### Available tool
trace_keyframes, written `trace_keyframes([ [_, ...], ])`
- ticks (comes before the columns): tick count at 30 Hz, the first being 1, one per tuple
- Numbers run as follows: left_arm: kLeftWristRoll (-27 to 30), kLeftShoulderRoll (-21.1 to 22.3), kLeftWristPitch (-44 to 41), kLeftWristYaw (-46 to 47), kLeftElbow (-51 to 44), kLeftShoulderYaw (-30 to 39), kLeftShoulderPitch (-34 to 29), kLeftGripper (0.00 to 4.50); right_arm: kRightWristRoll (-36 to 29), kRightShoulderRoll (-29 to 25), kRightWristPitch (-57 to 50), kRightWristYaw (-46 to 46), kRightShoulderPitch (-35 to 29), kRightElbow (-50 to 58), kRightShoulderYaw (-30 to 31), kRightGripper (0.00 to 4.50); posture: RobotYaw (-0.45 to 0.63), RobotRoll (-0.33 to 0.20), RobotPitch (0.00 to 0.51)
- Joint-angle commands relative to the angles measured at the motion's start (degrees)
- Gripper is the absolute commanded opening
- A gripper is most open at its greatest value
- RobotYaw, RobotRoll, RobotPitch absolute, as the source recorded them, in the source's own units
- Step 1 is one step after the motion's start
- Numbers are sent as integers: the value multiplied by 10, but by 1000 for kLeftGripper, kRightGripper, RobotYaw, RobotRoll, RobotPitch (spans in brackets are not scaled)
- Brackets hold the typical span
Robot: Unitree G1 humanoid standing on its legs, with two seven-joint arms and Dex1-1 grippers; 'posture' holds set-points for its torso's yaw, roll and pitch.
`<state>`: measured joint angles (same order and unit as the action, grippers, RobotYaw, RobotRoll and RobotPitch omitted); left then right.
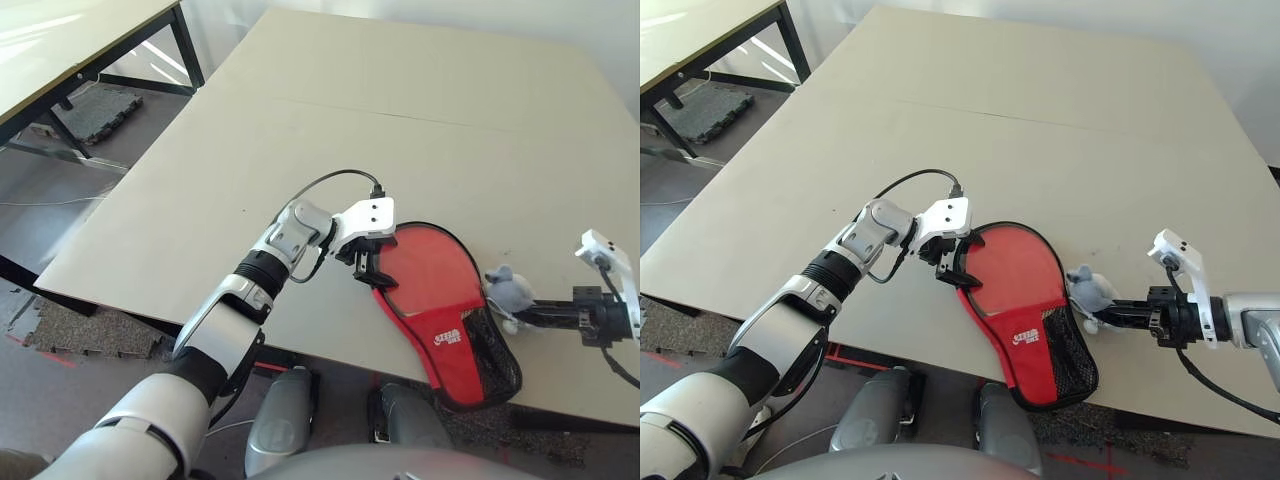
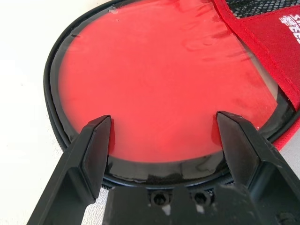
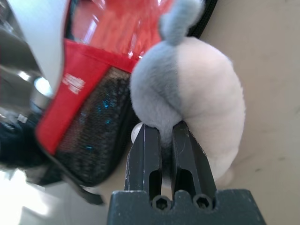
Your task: Store the ping-pong paddle in its case and zip it.
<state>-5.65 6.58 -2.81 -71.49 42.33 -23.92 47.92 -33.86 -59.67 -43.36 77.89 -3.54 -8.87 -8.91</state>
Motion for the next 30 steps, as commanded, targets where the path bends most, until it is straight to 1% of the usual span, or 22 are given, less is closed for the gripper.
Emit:
trace_keyframes([
  [1,-16,-5,-24,-7,-7,-30,-28,4500,-13,-8,-30,26,-41,17,6,1,-23,0,122],
  [7,-10,-6,-48,-14,-51,-38,-42,4500,-36,-15,-49,27,-80,36,-28,1,-25,0,125],
  [12,-8,-4,-61,-16,-74,-45,-56,4500,-33,-29,-48,30,-124,50,-36,1,-29,0,127],
  [18,-7,-6,-65,-14,-75,-47,-56,4500,-15,-39,-27,27,-172,59,-42,1,-39,0,128],
  [21,-7,-8,-67,-14,-78,-47,-57,4500,-23,-39,-33,21,-179,63,-54,1,-44,0,127],
  [28,-6,-9,-65,-14,-74,-45,-53,4500,-10,-24,-7,-7,-182,65,-68,1,-45,0,121],
  [30,-6,-8,-64,-13,-71,-43,-50,4500,-9,-21,-2,-15,-176,62,-71,711,-48,0,119],
])
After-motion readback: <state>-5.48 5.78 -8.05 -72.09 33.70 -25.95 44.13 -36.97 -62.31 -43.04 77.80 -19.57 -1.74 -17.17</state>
